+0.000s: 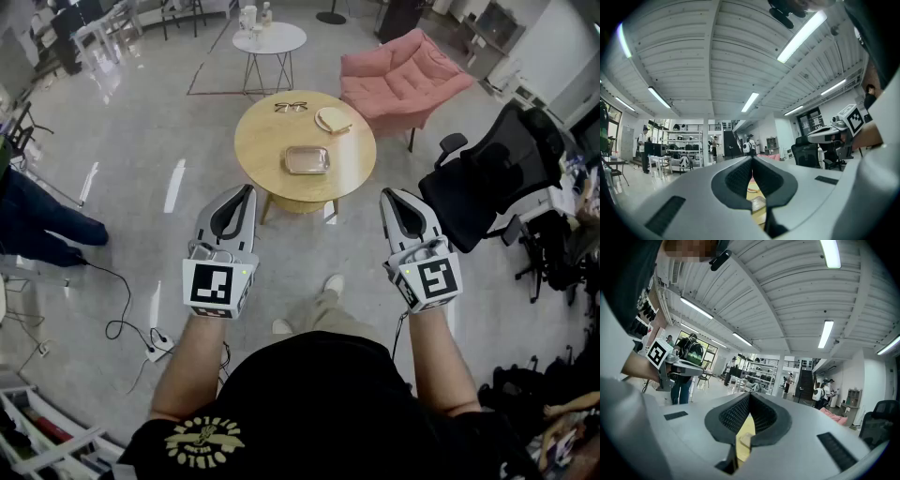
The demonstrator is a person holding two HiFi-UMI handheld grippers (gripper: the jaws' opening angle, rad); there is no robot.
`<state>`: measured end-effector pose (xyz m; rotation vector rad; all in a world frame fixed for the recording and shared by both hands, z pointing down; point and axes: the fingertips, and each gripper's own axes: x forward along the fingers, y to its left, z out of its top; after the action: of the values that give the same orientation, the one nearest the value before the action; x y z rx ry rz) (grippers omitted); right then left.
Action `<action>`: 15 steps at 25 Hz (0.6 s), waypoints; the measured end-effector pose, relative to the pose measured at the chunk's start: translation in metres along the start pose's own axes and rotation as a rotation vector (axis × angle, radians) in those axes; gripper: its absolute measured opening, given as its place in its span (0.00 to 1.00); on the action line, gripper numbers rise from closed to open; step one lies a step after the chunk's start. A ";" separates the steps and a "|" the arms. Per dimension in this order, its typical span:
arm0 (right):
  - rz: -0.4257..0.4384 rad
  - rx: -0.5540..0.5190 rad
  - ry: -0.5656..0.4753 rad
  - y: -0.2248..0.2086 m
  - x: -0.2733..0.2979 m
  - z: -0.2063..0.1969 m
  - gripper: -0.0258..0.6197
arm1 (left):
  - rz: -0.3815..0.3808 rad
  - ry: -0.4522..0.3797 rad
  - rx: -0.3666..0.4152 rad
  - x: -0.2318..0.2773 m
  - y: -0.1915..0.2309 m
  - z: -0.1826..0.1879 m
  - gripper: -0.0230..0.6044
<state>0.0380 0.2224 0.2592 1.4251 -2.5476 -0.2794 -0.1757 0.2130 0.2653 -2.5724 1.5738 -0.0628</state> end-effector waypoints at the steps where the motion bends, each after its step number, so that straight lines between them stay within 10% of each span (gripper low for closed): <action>1: -0.009 0.010 -0.001 -0.001 0.000 -0.001 0.06 | -0.003 0.003 -0.001 0.001 0.000 0.001 0.07; 15: 0.007 0.123 0.034 -0.047 0.028 -0.024 0.06 | 0.016 0.066 -0.009 0.046 0.008 -0.023 0.07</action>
<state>0.0685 0.1727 0.2724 1.4489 -2.5817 -0.0982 -0.1647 0.1667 0.2860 -2.5894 1.6198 -0.1409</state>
